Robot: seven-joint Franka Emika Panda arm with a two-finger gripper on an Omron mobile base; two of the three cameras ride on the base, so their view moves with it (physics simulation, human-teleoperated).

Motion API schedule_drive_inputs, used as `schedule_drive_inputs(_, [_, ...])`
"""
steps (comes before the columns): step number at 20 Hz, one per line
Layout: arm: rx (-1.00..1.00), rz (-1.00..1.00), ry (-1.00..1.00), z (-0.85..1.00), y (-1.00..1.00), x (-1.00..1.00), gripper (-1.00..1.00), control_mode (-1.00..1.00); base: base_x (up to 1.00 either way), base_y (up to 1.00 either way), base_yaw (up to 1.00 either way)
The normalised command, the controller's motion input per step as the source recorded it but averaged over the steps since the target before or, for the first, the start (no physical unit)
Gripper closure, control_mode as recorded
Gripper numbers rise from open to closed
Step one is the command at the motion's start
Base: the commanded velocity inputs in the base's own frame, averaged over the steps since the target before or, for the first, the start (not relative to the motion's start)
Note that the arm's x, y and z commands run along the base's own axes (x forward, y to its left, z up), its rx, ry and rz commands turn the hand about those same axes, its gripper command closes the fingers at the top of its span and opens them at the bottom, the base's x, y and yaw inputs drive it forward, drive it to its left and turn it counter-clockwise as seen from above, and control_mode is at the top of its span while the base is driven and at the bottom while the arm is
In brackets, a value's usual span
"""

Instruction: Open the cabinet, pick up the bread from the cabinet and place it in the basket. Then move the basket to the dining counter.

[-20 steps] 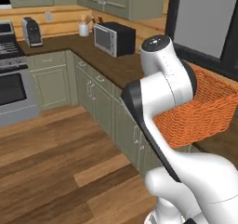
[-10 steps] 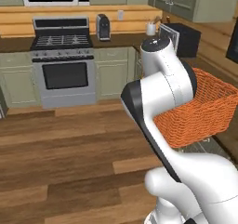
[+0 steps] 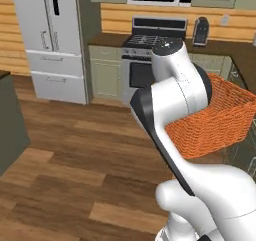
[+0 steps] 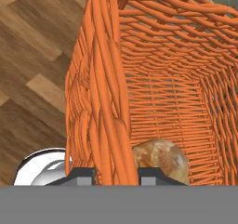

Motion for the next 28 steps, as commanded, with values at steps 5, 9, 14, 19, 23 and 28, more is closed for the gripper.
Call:
schedule_drive_inputs(5, [0.00,0.00,0.00,0.00,0.00,0.00,1.00,1.00,0.53,0.00,0.66])
schedule_drive_inputs(9, [0.00,0.00,0.00,0.00,0.00,0.00,1.00,1.00,0.60,-0.01,0.64])
schedule_drive_inputs(14, [0.00,0.00,0.00,0.00,0.00,0.00,1.00,1.00,0.74,-0.16,0.62])
schedule_drive_inputs(19, [0.00,0.00,0.00,0.00,0.00,0.00,1.00,1.00,0.89,-0.44,0.50])
schedule_drive_inputs(23, [0.00,0.00,0.00,0.00,0.00,0.00,1.00,1.00,0.97,-0.61,0.44])
schedule_drive_inputs(28, [0.00,0.00,0.00,0.00,0.00,0.00,1.00,1.00,0.98,-0.64,0.44])
